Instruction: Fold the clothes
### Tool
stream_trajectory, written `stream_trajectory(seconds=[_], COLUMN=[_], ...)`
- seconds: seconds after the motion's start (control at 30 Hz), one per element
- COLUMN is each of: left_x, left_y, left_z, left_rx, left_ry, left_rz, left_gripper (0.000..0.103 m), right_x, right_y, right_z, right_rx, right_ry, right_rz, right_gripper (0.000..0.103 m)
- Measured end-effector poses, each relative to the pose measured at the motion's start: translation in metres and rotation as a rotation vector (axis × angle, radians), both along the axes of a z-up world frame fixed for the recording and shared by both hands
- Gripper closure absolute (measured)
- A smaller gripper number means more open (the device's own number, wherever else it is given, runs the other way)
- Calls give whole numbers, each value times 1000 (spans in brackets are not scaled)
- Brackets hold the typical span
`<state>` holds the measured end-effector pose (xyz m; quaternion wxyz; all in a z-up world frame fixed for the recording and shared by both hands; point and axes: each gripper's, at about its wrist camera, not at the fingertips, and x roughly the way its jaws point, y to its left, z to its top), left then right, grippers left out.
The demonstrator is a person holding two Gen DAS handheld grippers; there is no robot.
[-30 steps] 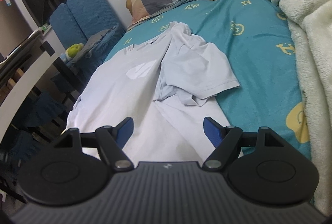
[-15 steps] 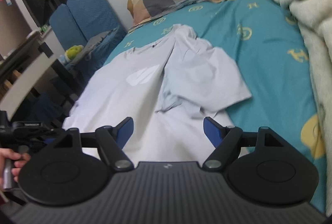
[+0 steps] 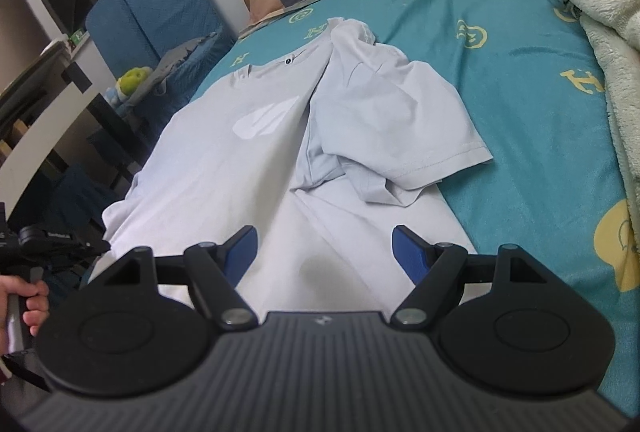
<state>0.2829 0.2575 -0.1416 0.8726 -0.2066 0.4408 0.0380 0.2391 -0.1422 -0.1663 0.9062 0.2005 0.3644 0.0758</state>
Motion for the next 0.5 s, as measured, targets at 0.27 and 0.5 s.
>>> stream_trajectory(seconds=[0.27,0.5], left_x=[-60,-121], left_y=[-8,-20], left_z=[13,46], left_rx=[-8,49], left_ry=[150,277], left_rz=[-13,-130], left_gripper=[62,46], right_x=[-6,-16], right_y=[4,-7], right_z=[2,3], right_rx=[-28,13], right_ry=[-10,10], right_rz=[30,8], right_gripper=[27,27])
